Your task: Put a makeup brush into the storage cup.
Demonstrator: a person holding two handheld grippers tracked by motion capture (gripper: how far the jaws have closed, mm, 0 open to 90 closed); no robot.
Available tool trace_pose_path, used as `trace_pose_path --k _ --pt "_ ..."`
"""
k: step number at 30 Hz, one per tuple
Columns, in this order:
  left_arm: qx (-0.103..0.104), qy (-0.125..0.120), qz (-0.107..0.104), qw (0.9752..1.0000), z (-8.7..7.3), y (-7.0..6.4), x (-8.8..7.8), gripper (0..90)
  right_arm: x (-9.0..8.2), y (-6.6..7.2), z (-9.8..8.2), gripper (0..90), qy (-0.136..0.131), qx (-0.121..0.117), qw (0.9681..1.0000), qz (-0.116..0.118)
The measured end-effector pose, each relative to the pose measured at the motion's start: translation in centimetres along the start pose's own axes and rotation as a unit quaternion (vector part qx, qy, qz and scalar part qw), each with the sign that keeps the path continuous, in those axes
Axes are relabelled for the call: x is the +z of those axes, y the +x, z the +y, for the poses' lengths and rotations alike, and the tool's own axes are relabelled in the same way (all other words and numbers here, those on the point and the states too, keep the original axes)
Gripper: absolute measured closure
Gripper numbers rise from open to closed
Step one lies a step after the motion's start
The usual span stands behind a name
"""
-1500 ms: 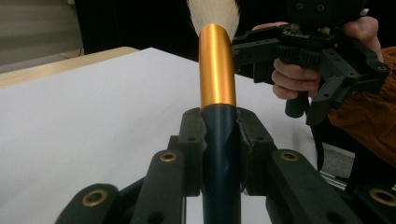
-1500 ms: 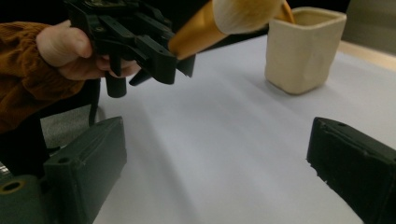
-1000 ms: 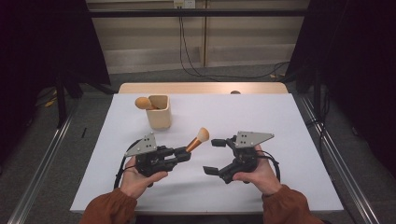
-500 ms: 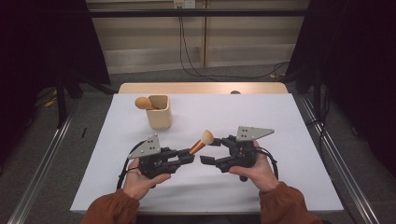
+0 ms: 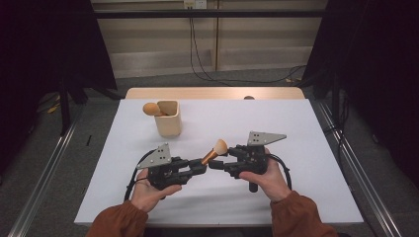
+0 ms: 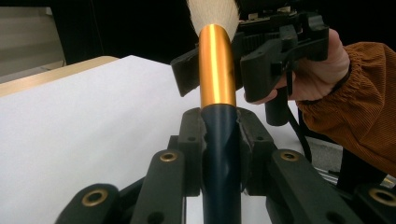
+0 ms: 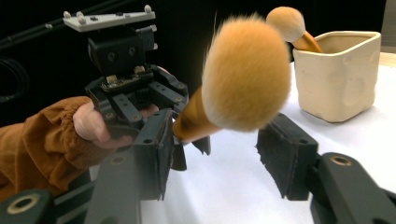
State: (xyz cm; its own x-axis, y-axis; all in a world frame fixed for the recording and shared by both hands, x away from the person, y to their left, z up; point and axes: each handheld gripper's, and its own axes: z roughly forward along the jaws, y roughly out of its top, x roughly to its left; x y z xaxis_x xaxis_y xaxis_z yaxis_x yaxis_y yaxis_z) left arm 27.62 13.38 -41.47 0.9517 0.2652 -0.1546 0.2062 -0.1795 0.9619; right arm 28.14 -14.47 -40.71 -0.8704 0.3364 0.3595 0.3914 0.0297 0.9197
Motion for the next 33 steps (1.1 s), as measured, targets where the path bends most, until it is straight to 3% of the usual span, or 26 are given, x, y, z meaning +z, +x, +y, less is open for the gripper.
trace_pose_path --k 7,18,27,33 --pt "0.0 0.003 0.001 1.0 -0.17 -0.03 0.23 74.3 0.32 -0.15 -0.18 64.7 -0.007 0.017 0.9996 0.021" --pt "-0.003 0.009 0.002 0.9999 -0.5 0.16 0.48 73.0 0.73 -0.44 -0.18 72.4 -0.018 0.049 0.9976 0.045" --pt "-0.016 0.007 0.009 0.9998 -0.55 0.36 0.62 70.4 0.75 -0.33 -0.02 73.5 -0.017 0.042 0.9982 0.039" --pt "-0.022 0.016 0.025 0.9993 -0.56 0.46 0.63 56.0 0.57 -0.23 0.07 73.7 -0.016 0.034 0.9987 0.033"
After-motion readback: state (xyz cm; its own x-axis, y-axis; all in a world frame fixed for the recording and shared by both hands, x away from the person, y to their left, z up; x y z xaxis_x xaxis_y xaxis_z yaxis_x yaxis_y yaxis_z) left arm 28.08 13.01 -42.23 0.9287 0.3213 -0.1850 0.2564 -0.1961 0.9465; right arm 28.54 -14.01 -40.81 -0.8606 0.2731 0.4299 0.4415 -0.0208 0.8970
